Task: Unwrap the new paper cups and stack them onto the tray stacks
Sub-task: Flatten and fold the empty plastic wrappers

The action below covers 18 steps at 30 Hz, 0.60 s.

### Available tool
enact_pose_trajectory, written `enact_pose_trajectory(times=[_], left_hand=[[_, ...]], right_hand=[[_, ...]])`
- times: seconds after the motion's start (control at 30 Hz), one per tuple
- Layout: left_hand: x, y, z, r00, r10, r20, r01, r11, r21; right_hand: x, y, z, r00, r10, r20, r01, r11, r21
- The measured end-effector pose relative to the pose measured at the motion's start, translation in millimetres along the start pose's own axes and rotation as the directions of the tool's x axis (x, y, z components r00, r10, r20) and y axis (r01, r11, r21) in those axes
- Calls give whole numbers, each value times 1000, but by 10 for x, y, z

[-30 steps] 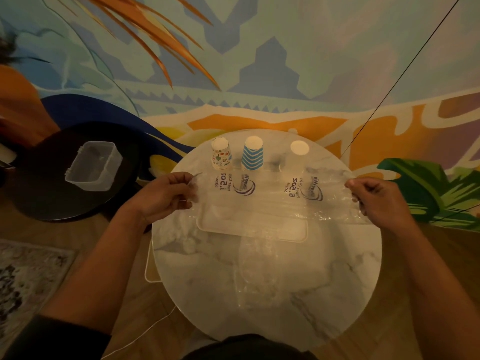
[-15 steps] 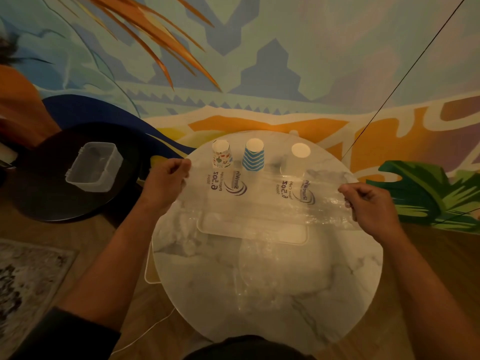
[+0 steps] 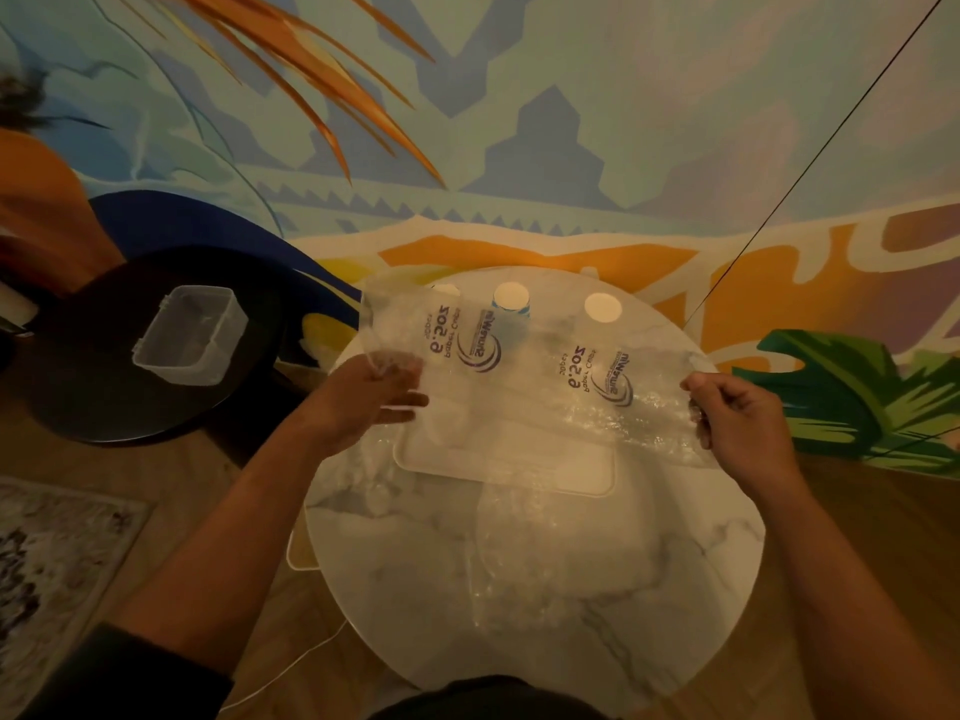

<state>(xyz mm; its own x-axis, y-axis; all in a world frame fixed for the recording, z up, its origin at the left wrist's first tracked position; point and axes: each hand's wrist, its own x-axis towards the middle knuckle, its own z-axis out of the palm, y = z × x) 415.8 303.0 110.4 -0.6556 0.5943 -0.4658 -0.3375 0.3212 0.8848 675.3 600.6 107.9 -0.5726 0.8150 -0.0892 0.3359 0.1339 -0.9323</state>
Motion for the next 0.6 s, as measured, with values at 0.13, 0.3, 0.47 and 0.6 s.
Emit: enact_pose_trajectory(times=[0.13, 0.3, 0.47, 0.6], left_hand=[[9, 36, 76, 991, -12, -133, -6, 992, -129], [38, 140, -48, 969, 66, -238, -85, 994, -70], [10, 179, -155, 949, 203, -241, -179, 977, 121], [24, 275, -223, 917, 312, -248, -263, 942, 210]], right_hand=[[-28, 3, -5, 1000, -8, 8, 8, 999, -35], [-51, 115, -34, 1000, 25, -19, -26, 997, -76], [-99, 249, -60, 999, 50, 0, -50, 996, -67], [-129, 327, -18, 997, 70, -8, -71, 997, -27]])
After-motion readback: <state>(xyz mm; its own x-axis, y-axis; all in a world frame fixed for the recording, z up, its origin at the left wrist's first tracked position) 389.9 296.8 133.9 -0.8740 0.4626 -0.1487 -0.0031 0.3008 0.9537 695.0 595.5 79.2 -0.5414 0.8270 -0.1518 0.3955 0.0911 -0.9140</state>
